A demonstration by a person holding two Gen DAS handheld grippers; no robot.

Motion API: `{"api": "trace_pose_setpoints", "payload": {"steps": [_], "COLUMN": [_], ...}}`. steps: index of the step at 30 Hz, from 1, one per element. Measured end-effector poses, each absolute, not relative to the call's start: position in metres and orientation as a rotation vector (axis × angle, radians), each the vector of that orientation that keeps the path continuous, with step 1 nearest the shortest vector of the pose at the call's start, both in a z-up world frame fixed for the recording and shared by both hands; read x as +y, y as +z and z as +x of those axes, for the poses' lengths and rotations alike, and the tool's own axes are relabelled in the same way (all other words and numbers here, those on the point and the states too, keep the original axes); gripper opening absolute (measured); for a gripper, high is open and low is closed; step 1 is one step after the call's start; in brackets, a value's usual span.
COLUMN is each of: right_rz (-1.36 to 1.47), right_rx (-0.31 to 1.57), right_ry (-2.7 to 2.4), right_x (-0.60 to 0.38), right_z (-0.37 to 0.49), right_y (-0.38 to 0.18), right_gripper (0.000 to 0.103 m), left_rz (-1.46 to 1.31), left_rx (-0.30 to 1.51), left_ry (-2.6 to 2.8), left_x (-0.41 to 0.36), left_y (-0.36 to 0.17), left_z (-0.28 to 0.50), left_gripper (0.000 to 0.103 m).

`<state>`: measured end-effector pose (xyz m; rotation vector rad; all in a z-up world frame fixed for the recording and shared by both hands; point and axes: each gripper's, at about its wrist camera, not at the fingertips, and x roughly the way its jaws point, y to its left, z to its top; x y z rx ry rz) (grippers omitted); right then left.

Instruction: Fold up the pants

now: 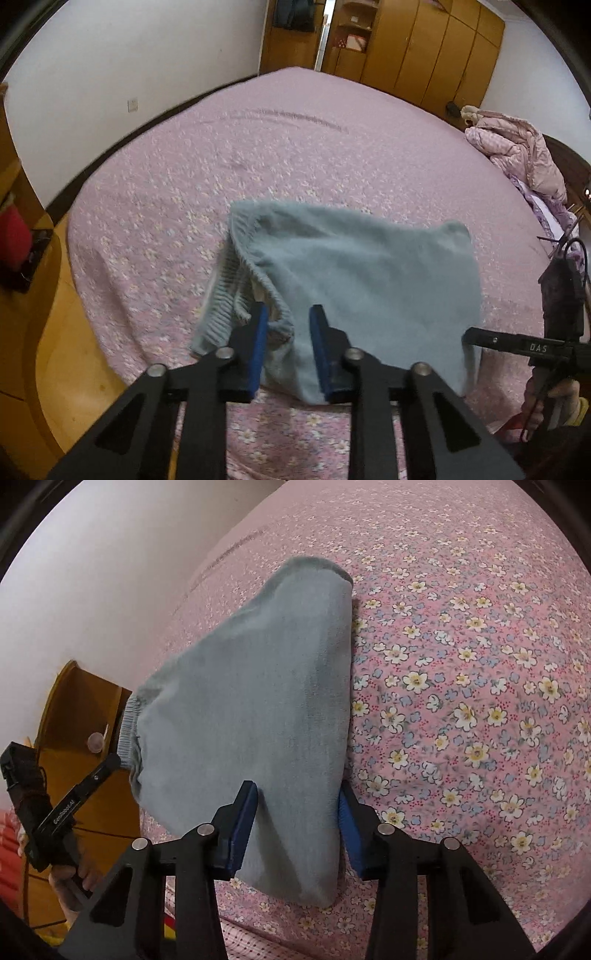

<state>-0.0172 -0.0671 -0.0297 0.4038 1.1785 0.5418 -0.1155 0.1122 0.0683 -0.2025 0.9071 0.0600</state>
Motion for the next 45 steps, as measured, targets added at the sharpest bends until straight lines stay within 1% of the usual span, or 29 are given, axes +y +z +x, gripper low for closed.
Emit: {"api": "trace_pose_setpoints", "payload": {"steps": [11,14,22,25,26,28,29,30,31,34,39,45], "right_rz": [0.410,0.392,0.418,0.421,0.421,0.419,0.424,0.427,0.426,0.386,0.303,0.183], "right_rx": [1.175,1.174,1.169,1.167,1.165,1.164,1.162,1.157,1.147,1.098,1.009,0.938], "right_ry": [0.549,0.549,0.558,0.559,0.557,0.546,0.548,0.554,0.563,0.597,0.675,0.749], "right_x": [-0.072,-0.072,-0.075,-0.078,-0.079,-0.080,-0.081,-0.082,-0.084,-0.083,-0.075,-0.053], "right_z": [-0.020,-0.022,-0.018,-0.018,-0.018,-0.019,-0.019,-0.020,-0.020,-0.025,-0.033,-0.036], "right_y": [-0.032,-0.034,-0.035,-0.036,-0.037,-0.037,-0.037,-0.036,-0.034,-0.018,0.019,0.062], "right_gripper": [0.045,0.045,0.045,0.045,0.043,0.033,0.030,0.024,0.021,0.017,0.016,0.016], "left_rz": [-0.171,-0.159,-0.179,-0.206,-0.208,-0.210,-0.213,-0.215,-0.217,-0.217,-0.203,-0.205], "left_rx": [0.803,0.846,1.025,1.025,1.026,1.028,1.028,1.027,1.027,1.024,1.013,0.994], "left_ry": [0.042,0.012,0.015,0.004,0.005,0.004,0.005,0.006,0.005,0.002,0.000,-0.007], "left_x": [0.101,0.092,0.092,0.097,0.097,0.097,0.097,0.096,0.097,0.096,0.096,0.095], "left_y": [0.112,0.102,0.040,0.032,0.033,0.033,0.033,0.033,0.034,0.037,0.041,0.049], "left_z": [-0.125,-0.118,-0.094,-0.094,-0.094,-0.094,-0.094,-0.094,-0.094,-0.097,-0.105,-0.115], "left_gripper": [0.022,0.022,0.022,0.022,0.022,0.023,0.023,0.023,0.023,0.024,0.028,0.029]}}
